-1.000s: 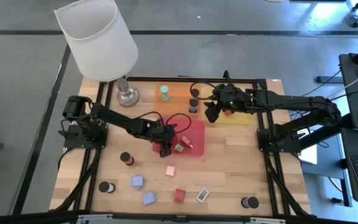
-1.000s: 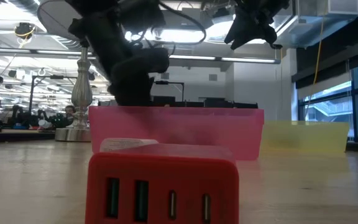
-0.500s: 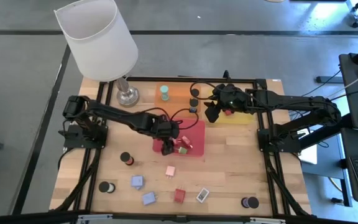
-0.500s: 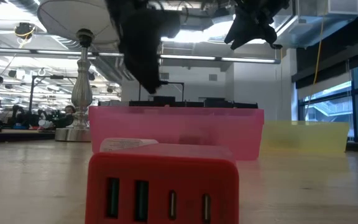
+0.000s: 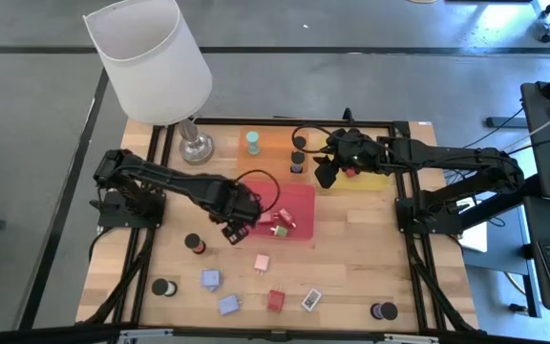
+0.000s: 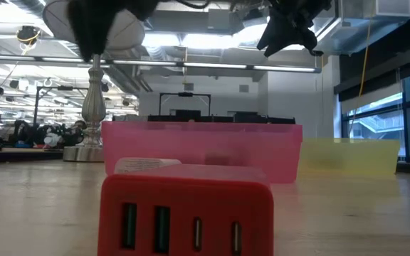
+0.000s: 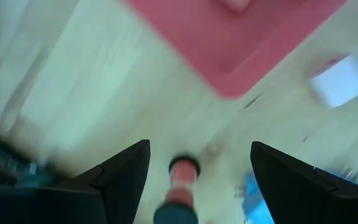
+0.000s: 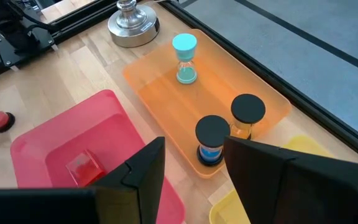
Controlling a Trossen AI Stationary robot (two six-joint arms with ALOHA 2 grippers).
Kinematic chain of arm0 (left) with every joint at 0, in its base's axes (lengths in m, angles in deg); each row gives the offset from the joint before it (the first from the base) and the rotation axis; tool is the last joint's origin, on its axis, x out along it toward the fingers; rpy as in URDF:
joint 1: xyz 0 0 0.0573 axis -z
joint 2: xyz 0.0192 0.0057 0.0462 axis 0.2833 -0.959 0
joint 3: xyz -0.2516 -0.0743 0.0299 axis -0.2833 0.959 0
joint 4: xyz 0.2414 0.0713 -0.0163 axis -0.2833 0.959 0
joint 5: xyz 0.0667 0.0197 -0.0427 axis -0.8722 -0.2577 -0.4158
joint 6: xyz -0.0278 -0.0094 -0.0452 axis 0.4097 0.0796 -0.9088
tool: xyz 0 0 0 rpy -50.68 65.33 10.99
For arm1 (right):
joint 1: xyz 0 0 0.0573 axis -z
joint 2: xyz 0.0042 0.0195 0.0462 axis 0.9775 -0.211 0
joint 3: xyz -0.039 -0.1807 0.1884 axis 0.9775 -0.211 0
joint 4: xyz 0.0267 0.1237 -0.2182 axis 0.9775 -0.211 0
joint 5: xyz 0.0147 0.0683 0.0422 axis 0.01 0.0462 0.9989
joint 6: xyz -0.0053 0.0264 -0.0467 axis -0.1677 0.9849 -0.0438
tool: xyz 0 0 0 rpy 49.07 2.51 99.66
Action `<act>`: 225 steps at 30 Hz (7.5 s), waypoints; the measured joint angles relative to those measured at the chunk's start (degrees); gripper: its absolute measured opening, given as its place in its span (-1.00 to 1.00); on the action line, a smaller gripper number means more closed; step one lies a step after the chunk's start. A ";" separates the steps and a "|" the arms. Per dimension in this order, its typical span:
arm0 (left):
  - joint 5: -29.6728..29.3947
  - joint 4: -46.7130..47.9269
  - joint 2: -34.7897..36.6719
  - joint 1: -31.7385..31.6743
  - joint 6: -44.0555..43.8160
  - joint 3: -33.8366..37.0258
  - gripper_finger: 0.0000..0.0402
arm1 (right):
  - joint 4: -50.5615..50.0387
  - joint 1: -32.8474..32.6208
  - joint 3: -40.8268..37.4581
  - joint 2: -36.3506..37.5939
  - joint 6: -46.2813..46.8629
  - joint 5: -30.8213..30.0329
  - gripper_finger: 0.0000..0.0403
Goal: Pick & Place Office items
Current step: Put the red black hourglass into the orange bin, then put the top light blue charger adapter into the red bin
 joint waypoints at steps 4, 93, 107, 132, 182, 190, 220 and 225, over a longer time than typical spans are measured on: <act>2.66 2.24 0.00 2.89 -1.70 0.00 0.37 | 0.00 0.00 0.00 0.00 -0.02 0.00 -0.17; -12.27 -44.67 8.83 -32.42 12.64 19.15 0.04 | 0.02 0.02 0.02 0.00 -0.04 0.07 -0.17; -0.38 -43.74 0.02 -39.55 16.99 19.17 0.05 | 0.02 0.02 0.02 -0.01 -0.05 0.10 -0.17; -0.75 -40.78 -0.48 -40.67 19.54 19.17 0.24 | 0.02 0.01 0.02 -0.01 -0.04 -0.07 -0.17; -13.36 -43.38 16.66 21.03 8.74 19.17 0.41 | 0.02 0.00 0.02 -0.02 -0.04 0.07 -0.17; -10.93 -43.68 10.85 24.65 18.76 19.17 0.41 | 0.02 0.01 0.02 -0.02 -0.05 0.09 -0.17; -26.10 -39.95 10.16 39.56 16.57 30.45 0.41 | 0.02 0.01 0.02 0.00 -0.07 -0.04 -0.17; -29.56 -42.89 10.14 42.16 13.35 30.73 0.46 | 0.02 0.02 0.02 -0.02 -0.07 -0.04 -0.17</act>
